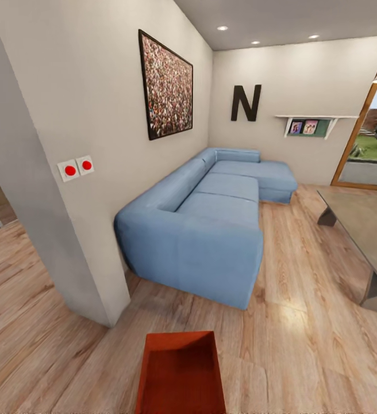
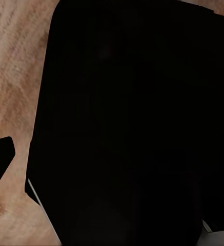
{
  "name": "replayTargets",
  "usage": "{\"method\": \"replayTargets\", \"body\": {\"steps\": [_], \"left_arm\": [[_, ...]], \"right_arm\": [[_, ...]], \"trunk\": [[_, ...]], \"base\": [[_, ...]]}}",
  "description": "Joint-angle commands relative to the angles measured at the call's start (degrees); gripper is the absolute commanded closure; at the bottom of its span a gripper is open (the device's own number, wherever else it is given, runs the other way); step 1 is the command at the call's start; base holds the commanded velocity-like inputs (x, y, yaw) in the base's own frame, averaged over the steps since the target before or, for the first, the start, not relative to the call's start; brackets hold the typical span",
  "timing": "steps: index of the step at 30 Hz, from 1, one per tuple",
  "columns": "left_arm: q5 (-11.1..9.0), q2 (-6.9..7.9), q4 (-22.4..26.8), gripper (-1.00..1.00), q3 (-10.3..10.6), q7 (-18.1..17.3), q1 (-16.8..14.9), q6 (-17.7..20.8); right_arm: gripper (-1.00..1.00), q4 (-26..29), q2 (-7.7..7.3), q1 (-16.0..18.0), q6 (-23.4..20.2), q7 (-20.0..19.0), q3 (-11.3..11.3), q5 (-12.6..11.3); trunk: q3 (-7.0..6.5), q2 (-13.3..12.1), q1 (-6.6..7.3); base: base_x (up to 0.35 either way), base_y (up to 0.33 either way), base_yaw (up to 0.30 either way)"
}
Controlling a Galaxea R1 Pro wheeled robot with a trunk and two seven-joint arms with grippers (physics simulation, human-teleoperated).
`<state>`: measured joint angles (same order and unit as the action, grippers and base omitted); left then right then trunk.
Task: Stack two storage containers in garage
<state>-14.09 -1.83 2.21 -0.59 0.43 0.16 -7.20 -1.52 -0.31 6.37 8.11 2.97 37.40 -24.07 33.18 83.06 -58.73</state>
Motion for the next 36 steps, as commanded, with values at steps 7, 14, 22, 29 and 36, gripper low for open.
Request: {"method": "replayTargets", "body": {"steps": [7, 14, 22, 29, 36], "left_arm": [[-0.23, 0.03, 0.06, -1.00, -0.03, 0.03, 0.02, -0.10], [-0.23, -0.01, 0.07, -1.00, -0.03, 0.01, 0.02, -0.10], [-0.23, 0.00, 0.07, -1.00, -0.03, 0.02, 0.02, -0.10], [-0.23, 0.01, 0.07, -1.00, -0.03, 0.06, 0.02, -0.10], [-0.23, 0.05, 0.07, -1.00, -0.03, 0.04, 0.02, -0.10]], "right_arm": [[-1.00, -0.15, 0.00, 0.05, 0.32, 0.01, 0.48, -0.47], [-1.00, -0.15, 0.03, 0.05, 0.33, 0.01, 0.48, -0.47], [-1.00, -0.15, 0.03, 0.05, 0.33, 0.01, 0.48, -0.46], [-1.00, -0.15, 0.02, 0.05, 0.33, 0.01, 0.48, -0.46], [-1.00, -0.15, 0.02, 0.05, 0.33, 0.01, 0.48, -0.46]], "trunk": [[0.69, 0.02, 0.00], [1.33, 0.02, 0.00], [2.06, 0.02, 0.00], [2.70, 0.02, 0.00], [3.34, 0.02, 0.00]], "base": [[-0.001, 0.000, 0.000], [-0.070, 0.059, 0.000], [-0.012, 0.009, 0.000], [-0.001, 0.001, 0.000], [0.000, 0.000, 0.000]]}}
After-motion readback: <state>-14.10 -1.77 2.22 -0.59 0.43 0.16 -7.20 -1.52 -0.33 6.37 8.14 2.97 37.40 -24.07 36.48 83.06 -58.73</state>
